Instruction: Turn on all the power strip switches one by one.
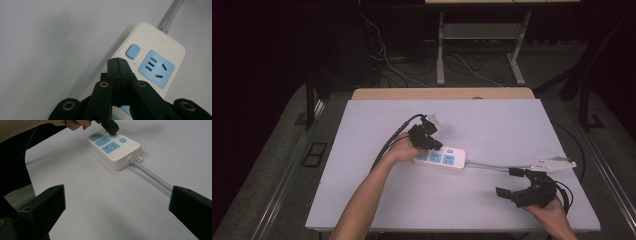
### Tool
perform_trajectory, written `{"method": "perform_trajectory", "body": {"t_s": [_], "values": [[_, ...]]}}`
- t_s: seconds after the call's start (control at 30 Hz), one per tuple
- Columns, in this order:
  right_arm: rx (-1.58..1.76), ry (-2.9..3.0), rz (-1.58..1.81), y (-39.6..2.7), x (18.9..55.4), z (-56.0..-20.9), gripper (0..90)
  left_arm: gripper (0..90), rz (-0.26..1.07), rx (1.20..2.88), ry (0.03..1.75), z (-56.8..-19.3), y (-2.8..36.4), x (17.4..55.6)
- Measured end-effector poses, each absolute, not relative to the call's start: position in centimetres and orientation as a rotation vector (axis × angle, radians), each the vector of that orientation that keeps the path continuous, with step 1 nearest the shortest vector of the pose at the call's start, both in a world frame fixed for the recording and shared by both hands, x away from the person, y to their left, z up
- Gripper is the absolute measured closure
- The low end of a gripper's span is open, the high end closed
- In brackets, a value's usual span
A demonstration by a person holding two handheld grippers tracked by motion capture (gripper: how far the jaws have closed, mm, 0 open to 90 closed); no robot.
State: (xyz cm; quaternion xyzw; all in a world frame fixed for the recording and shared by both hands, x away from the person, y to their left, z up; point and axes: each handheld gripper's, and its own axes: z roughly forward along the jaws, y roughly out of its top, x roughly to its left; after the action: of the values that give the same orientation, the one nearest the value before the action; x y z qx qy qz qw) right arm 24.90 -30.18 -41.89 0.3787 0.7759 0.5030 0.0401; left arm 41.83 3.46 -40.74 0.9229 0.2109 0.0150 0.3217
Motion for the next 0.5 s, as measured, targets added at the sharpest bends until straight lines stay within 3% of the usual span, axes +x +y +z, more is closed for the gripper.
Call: {"method": "perform_trajectory", "body": {"t_s": [0.5], "values": [[1.158, 2.377, 1.542, -30.16, 24.78, -41.82, 0.5, 89.4, 0.005, 2.401, 0.556, -41.11, 3.79, 42.11]]}}
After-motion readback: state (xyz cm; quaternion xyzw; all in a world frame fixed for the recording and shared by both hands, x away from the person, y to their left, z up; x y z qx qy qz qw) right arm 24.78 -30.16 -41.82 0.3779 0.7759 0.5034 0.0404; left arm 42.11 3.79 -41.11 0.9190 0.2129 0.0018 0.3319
